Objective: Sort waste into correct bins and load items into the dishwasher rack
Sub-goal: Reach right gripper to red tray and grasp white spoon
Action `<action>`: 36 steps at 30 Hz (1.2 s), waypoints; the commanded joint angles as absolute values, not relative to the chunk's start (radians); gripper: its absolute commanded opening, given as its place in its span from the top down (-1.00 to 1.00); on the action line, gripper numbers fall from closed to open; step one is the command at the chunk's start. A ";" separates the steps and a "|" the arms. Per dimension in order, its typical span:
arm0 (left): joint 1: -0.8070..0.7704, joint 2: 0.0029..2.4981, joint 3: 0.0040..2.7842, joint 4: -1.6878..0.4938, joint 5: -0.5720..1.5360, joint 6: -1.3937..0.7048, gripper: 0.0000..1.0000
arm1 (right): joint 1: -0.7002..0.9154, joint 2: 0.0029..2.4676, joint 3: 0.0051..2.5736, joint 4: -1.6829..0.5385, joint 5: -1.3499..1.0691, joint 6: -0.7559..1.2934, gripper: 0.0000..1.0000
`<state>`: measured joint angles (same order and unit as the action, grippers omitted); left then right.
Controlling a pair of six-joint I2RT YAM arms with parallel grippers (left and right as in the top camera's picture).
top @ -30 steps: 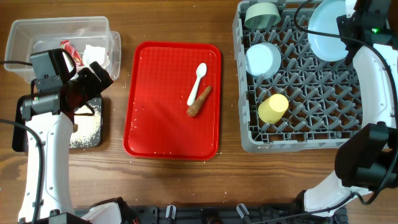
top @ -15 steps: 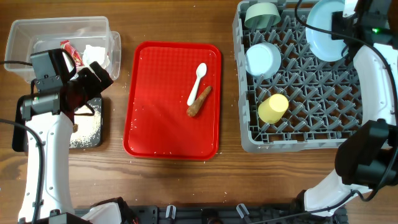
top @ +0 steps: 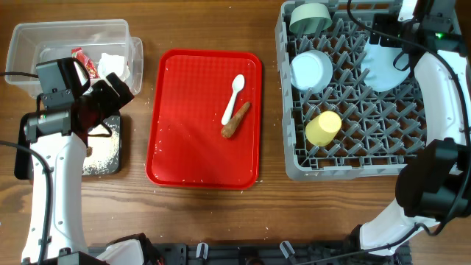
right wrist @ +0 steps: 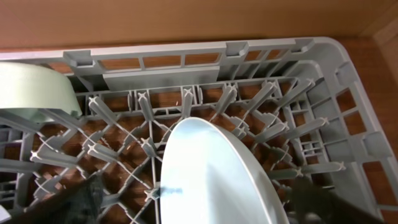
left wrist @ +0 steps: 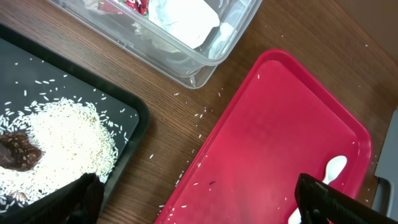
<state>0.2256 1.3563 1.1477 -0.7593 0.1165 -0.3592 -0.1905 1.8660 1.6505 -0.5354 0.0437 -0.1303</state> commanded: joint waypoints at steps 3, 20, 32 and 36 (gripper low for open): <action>0.231 1.341 1.165 -0.757 0.111 -0.344 -1.00 | -0.189 1.639 1.698 -0.547 -0.025 -0.001 -0.99; 0.231 1.341 1.165 -0.757 0.111 -0.344 -1.00 | 0.350 1.779 1.693 -0.593 -0.279 0.351 -0.82; 0.231 1.341 1.165 -0.757 0.111 -0.344 -1.00 | 0.571 2.146 1.693 -0.539 0.084 0.553 -0.21; 0.231 1.341 1.165 -0.757 0.111 -0.344 -1.00 | 0.572 2.211 1.693 -0.555 0.078 0.580 -0.04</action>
<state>0.2256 1.3563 1.1477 -0.7593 0.1165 -0.3595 0.5735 2.1529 1.6913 -0.5449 0.0444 0.5350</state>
